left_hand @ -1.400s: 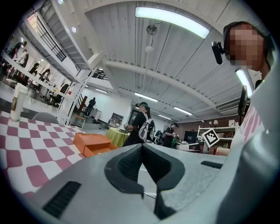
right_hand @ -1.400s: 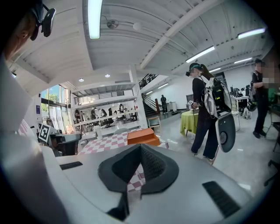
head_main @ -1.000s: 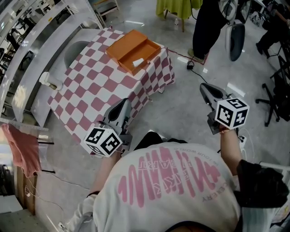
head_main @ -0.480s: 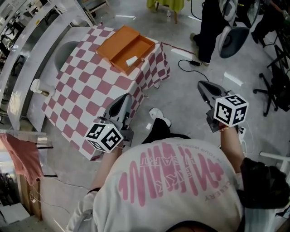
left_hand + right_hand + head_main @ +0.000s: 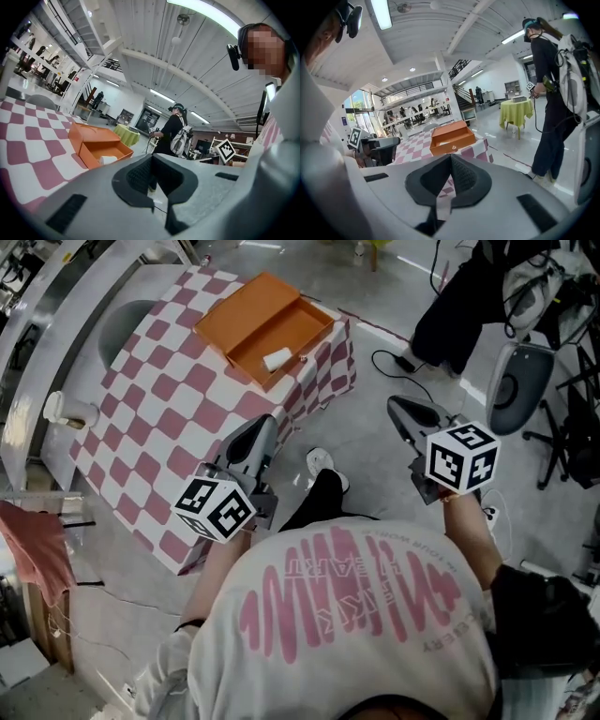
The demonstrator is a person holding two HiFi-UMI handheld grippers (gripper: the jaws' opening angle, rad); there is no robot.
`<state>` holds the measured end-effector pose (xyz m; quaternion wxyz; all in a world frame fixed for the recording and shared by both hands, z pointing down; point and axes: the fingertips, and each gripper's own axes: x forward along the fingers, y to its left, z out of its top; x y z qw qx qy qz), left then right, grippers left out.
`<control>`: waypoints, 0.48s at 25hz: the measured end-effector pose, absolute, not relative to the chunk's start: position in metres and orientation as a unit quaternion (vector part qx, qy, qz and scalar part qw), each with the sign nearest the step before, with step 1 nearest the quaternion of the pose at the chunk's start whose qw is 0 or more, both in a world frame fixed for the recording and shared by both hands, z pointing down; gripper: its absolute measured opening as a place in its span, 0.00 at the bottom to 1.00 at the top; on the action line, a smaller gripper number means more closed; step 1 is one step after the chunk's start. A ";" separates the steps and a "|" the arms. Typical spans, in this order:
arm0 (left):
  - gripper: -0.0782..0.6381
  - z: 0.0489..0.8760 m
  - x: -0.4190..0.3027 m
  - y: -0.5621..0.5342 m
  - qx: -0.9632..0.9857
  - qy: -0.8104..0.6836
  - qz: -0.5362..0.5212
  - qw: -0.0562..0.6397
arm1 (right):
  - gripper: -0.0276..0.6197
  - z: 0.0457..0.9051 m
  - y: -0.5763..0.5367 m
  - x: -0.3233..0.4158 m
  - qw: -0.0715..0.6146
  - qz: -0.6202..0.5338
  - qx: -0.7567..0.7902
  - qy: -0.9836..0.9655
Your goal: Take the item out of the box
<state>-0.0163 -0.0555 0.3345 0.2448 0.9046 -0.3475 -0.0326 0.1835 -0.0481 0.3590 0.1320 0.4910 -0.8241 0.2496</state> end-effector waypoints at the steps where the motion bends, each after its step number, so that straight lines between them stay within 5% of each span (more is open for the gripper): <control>1: 0.12 0.338 -0.018 -0.061 0.903 -0.350 -0.032 0.248 | 0.05 0.362 -0.056 0.181 0.132 0.252 0.487 -0.825; 12: 0.12 0.371 -0.031 -0.103 0.879 -0.386 -0.033 0.278 | 0.05 0.394 -0.124 0.147 0.148 0.284 0.430 -0.844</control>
